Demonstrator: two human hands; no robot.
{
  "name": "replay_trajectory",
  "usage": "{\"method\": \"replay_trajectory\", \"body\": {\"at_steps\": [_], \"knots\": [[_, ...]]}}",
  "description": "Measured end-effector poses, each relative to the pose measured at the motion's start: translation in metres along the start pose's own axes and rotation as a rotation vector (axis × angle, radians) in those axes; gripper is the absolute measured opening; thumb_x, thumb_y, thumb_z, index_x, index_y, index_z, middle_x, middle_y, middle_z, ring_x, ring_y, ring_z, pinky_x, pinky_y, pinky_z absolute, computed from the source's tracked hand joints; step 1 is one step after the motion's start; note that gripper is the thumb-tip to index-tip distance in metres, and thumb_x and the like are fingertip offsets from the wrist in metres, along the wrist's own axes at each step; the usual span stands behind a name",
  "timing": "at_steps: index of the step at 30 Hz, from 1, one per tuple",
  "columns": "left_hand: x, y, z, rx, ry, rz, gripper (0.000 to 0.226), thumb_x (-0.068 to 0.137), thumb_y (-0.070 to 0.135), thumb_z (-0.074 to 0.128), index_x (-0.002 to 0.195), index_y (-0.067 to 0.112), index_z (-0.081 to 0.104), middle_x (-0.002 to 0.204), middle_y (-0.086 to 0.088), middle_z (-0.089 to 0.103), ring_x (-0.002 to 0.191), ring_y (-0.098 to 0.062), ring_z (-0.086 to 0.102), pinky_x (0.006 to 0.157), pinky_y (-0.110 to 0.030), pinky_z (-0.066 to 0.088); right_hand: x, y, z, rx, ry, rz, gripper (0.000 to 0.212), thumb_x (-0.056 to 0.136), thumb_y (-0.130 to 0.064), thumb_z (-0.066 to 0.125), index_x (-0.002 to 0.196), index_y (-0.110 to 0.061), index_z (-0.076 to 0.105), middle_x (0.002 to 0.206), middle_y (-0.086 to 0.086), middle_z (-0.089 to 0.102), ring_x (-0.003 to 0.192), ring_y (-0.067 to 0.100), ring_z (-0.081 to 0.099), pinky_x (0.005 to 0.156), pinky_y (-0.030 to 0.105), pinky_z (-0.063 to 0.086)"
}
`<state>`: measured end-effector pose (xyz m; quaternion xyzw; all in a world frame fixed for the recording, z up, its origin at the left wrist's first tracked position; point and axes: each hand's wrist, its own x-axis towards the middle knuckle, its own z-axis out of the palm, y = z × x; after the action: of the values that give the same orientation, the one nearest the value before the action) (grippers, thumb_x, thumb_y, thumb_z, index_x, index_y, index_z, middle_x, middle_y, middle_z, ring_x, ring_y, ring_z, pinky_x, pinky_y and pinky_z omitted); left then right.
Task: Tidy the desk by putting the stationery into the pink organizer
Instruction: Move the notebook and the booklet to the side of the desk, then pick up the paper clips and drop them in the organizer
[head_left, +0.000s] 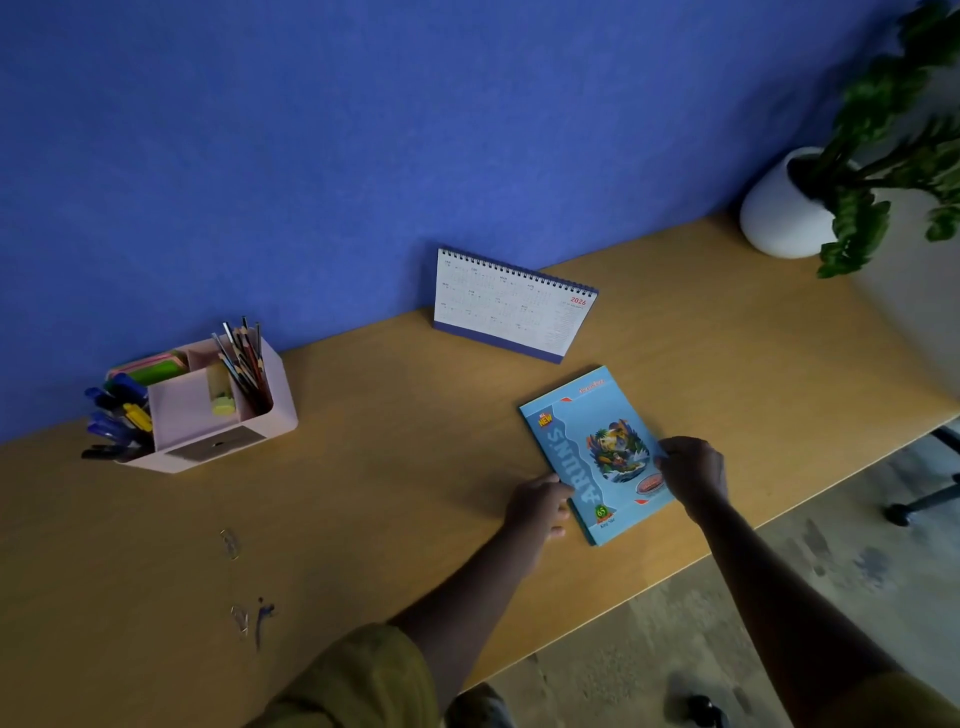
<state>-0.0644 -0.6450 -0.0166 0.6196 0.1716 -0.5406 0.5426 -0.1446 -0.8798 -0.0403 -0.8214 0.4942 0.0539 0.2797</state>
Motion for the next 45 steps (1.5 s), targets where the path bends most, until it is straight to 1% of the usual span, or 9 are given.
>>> {"method": "replay_trajectory", "body": {"at_steps": [3,10,14,18,22,25,30,36,45], "knots": [[0.000,0.001,-0.001,-0.007,-0.007,-0.001,0.041,0.105,0.016,0.061,0.146,0.017,0.063,0.136,-0.011,0.066,0.124,-0.027,0.066,0.096,-0.041,0.056,0.001,0.001,0.004,-0.040,0.003,0.004,0.025,0.087,-0.008,0.066,0.103,-0.018,0.083,0.087,0.004,0.080,0.071,0.021,0.073,0.057,0.029,0.054],[0.000,-0.003,0.000,-0.020,0.001,0.020,0.044,0.105,0.018,0.061,0.148,0.019,0.060,0.135,-0.010,0.067,0.123,-0.025,0.067,0.099,-0.042,0.058,0.002,0.007,0.010,-0.151,0.004,-0.012,0.028,0.089,-0.017,0.072,0.115,-0.025,0.079,0.103,-0.001,0.082,0.076,0.016,0.075,0.063,0.040,0.066],[-0.007,-0.005,-0.003,-0.012,-0.041,0.036,0.047,0.104,0.022,0.061,0.151,0.022,0.057,0.131,-0.006,0.067,0.121,-0.023,0.067,0.099,-0.041,0.057,-0.004,-0.004,0.002,-0.169,-0.016,-0.036,0.036,0.087,-0.013,0.076,0.122,-0.020,0.078,0.112,0.007,0.081,0.088,0.027,0.075,0.074,0.041,0.065],[-0.021,-0.007,-0.020,-0.031,-0.068,0.018,0.055,0.104,0.022,0.062,0.157,0.020,0.049,0.134,-0.006,0.064,0.122,-0.023,0.065,0.100,-0.041,0.056,-0.012,-0.009,0.004,-0.150,0.024,-0.090,0.044,0.089,-0.016,0.079,0.132,-0.012,0.070,0.116,0.016,0.076,0.091,0.034,0.074,0.074,0.046,0.065],[-0.038,-0.011,-0.058,-0.114,-0.027,0.020,0.031,0.104,0.018,0.062,0.135,0.019,0.066,0.134,-0.011,0.070,0.112,-0.025,0.069,0.092,-0.036,0.055,-0.038,-0.034,0.019,-0.118,0.133,-0.178,0.039,0.093,-0.015,0.075,0.131,-0.017,0.069,0.113,0.014,0.069,0.085,0.031,0.070,0.067,0.051,0.064],[-0.050,-0.019,-0.095,-0.174,0.028,0.028,0.018,0.105,0.018,0.061,0.120,0.022,0.069,0.117,-0.008,0.074,0.106,-0.025,0.071,0.089,-0.035,0.055,-0.064,-0.065,0.036,-0.036,0.152,-0.309,0.030,0.091,-0.008,0.078,0.121,-0.010,0.076,0.115,0.021,0.071,0.100,0.042,0.068,0.083,0.048,0.059],[-0.077,-0.036,-0.159,-0.231,0.131,0.095,0.023,0.092,0.025,0.071,0.115,0.024,0.071,0.117,-0.006,0.077,0.106,-0.022,0.074,0.090,-0.036,0.057,-0.108,-0.115,0.084,0.020,-0.007,-0.466,0.033,0.088,-0.008,0.081,0.121,-0.010,0.075,0.119,0.017,0.073,0.104,0.037,0.070,0.089,0.048,0.059],[-0.105,-0.051,-0.236,-0.300,0.244,0.185,0.039,0.104,0.016,0.067,0.142,0.015,0.062,0.135,-0.007,0.070,0.125,-0.027,0.068,0.108,-0.042,0.054,-0.169,-0.193,0.137,0.047,-0.187,-0.633,0.038,0.093,-0.014,0.079,0.130,-0.018,0.073,0.129,0.005,0.070,0.099,0.020,0.070,0.082,0.035,0.058],[-0.141,-0.051,-0.327,-0.289,0.415,0.353,0.050,0.102,0.029,0.069,0.151,0.027,0.058,0.143,-0.001,0.064,0.125,-0.018,0.066,0.098,-0.035,0.058,-0.244,-0.291,0.198,-0.032,-0.319,-0.828,0.039,0.096,-0.016,0.076,0.135,-0.019,0.069,0.135,0.004,0.068,0.113,0.020,0.069,0.088,0.034,0.060]]}}
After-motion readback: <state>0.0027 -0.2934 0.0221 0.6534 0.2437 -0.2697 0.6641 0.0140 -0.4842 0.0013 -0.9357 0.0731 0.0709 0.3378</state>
